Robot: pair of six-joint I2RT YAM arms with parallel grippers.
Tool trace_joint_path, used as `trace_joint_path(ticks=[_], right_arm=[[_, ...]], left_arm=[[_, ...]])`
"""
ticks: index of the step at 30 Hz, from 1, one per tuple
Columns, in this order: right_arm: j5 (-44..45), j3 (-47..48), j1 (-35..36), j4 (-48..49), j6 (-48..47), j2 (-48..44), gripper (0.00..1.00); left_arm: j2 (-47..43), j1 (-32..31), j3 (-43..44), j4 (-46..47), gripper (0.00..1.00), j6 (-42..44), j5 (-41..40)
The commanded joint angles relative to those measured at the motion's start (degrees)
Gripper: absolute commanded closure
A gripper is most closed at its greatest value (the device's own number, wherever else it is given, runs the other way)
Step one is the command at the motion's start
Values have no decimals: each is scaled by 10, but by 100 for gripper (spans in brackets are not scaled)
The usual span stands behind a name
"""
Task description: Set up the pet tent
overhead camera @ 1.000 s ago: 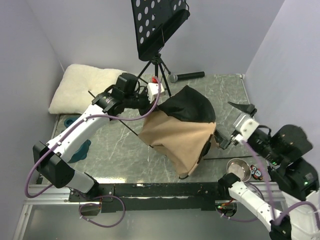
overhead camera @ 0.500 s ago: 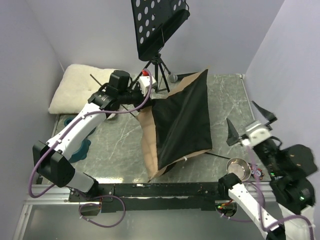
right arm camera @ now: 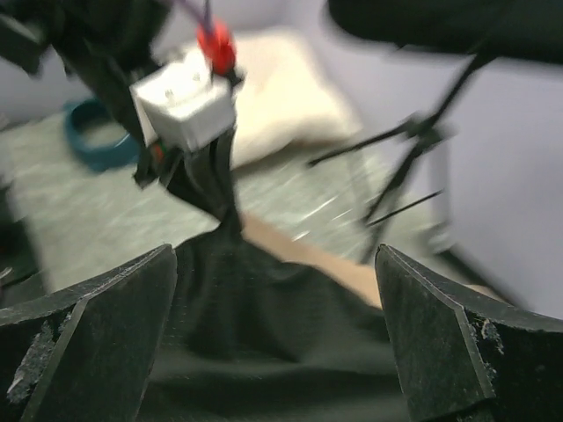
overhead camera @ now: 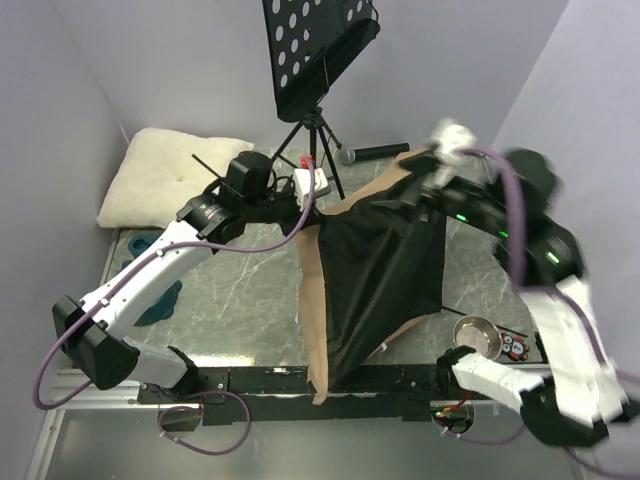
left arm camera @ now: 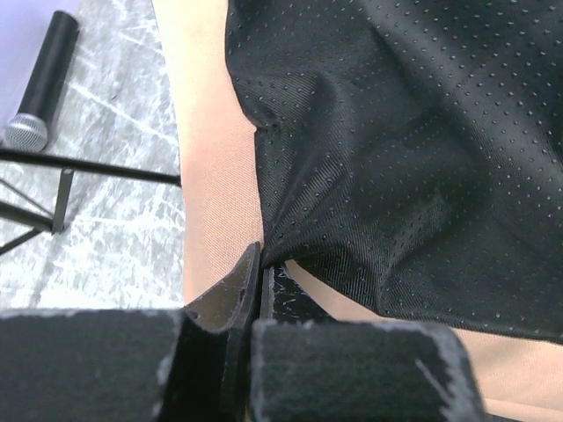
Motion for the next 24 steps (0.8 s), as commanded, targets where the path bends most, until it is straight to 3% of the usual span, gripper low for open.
trace_joint_path(ticks=[1, 9, 23, 24], right_arm=[[-13, -11, 61, -29, 6, 53, 0], [87, -31, 163, 30, -77, 121, 0], [-38, -159, 170, 49, -110, 139, 1], [-35, -164, 170, 47, -113, 140, 8]], left_arm=[[-32, -2, 25, 2, 99, -38, -24], [-56, -4, 4, -13, 99, -89, -26], [-63, -4, 28, -48, 99, -117, -23], [-62, -3, 28, -48, 99, -119, -21]])
